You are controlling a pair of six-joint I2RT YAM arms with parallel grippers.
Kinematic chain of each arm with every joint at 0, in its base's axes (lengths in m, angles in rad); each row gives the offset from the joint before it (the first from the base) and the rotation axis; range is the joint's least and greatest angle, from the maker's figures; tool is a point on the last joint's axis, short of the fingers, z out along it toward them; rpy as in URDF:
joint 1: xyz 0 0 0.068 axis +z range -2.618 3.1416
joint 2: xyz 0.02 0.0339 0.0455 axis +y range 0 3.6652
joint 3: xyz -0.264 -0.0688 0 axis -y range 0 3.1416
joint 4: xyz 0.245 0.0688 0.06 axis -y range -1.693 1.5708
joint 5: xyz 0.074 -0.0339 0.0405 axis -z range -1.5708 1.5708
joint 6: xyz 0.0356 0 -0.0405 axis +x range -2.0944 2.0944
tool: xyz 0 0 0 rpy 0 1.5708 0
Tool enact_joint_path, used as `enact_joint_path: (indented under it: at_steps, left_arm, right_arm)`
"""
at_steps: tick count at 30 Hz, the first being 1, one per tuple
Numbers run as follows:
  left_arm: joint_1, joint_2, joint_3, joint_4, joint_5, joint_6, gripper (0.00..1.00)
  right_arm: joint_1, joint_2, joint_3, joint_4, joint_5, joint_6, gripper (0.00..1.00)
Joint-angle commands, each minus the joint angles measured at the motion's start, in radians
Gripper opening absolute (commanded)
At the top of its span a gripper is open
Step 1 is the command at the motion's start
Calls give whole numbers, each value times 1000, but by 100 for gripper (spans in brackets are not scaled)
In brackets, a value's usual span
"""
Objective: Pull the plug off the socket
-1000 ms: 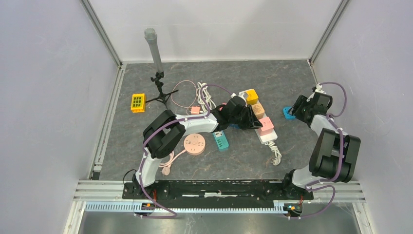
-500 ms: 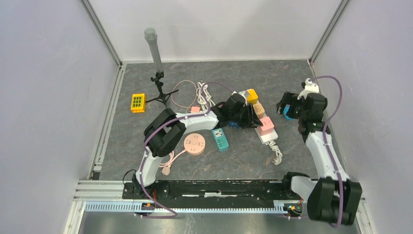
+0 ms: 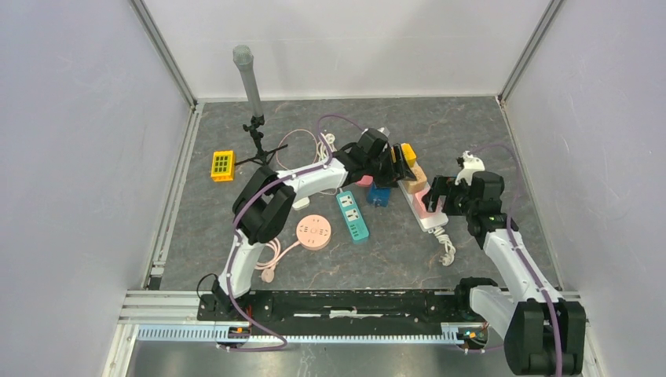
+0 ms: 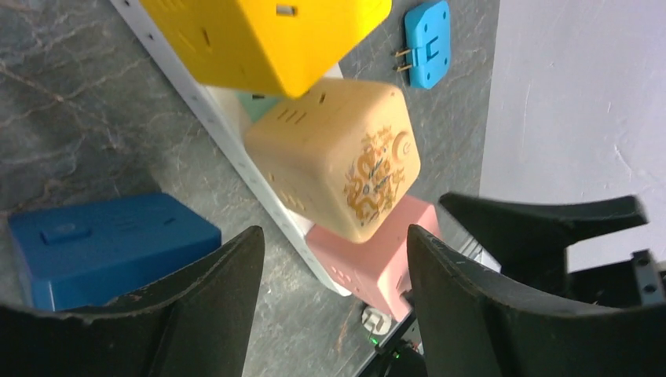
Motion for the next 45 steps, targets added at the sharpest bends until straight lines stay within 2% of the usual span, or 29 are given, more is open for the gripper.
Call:
enact_joint_path:
  at_steps: [1, 5, 10, 12, 16, 18, 21, 22, 23, 25, 30, 36, 41, 45]
  left_arm:
    - [-1, 55, 92, -59, -11, 6, 73]
    - [-1, 97, 126, -65, 1, -17, 71]
    - [-9, 129, 139, -65, 12, -51, 59]
    - [-9, 132, 137, -70, 6, -54, 54]
    - [-9, 135, 138, -98, 5, -42, 48]
    - [-4, 129, 150, -140, -1, -2, 46]
    - [7, 111, 154, -198, -31, 60, 47]
    - [12, 107, 154, -211, -27, 84, 46]
    - [16, 106, 153, -226, -20, 102, 46]
    - [21, 101, 134, -247, -8, 135, 46]
    - [28, 68, 41, -245, 19, 195, 45]
    - [38, 1, -43, -245, 7, 261, 45]
    - [50, -19, -84, -258, -14, 305, 45]
    - [75, -10, -88, -271, 13, 334, 41]
  right_arm:
    - [67, 16, -12, 36, -35, 5, 98]
    - [107, 24, -21, 37, -39, -5, 98]
    - [180, 42, -30, 34, 59, -47, 98]
    - [207, 60, -37, 60, 102, -52, 92]
    - [271, 127, -8, 54, 224, -27, 67]
    - [304, 138, 1, 63, 242, 5, 48]
    - [357, 126, 0, 99, 285, 105, 13]
    - [371, 129, 0, 100, 296, 171, 4]
    - [384, 130, -4, 111, 298, 215, 0]
    - [433, 134, -12, 130, 333, 290, 0]
    - [541, 145, 9, 144, 383, 341, 0]
    - [551, 130, 82, 66, 410, 299, 0]
    - [561, 152, 108, 84, 365, 308, 0]
    - [646, 219, 155, 28, 531, 288, 0]
